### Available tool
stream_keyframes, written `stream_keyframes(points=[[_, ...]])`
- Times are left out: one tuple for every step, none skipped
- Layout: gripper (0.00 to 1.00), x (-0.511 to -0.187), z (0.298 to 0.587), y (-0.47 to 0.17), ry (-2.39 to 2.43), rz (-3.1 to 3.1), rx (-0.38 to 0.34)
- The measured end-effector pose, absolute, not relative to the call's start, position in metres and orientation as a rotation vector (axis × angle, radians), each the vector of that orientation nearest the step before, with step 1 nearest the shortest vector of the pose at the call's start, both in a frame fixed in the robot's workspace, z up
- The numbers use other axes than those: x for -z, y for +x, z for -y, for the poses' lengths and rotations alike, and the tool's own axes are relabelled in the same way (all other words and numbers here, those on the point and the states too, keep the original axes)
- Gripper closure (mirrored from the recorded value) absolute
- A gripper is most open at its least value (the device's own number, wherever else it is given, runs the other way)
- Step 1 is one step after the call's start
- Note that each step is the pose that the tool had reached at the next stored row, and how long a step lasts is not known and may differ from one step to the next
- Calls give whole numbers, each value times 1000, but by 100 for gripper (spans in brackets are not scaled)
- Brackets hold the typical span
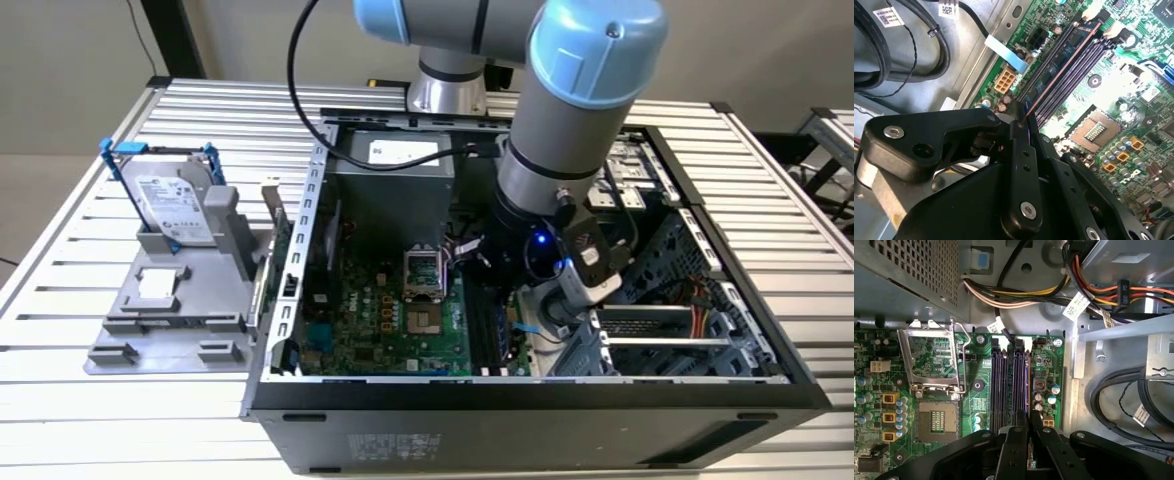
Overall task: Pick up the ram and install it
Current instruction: 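Insert the ram into the slot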
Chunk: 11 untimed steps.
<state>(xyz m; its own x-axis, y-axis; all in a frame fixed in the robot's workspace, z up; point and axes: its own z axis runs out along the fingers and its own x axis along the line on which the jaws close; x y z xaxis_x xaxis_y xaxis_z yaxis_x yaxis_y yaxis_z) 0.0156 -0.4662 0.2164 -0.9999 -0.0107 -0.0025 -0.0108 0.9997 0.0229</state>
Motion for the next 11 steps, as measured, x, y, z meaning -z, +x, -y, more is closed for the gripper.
stream_keyframes(points=[[100,-216,466,16,-17,-3139,-36],[100,-215,466,15,-17,-3139,-35],[100,-213,466,15,-17,-3139,-35],[100,-212,466,15,-17,-3139,-34],[100,-211,466,15,-17,-3139,-33],[100,-210,466,15,-17,-3139,-34],[100,-210,466,15,-17,-3139,-34],[100,-210,466,15,-17,-3139,-35],[100,-210,466,15,-16,-3139,-35],[100,-210,466,16,-12,-3139,-35],[100,-210,466,16,-8,-3139,-35]])
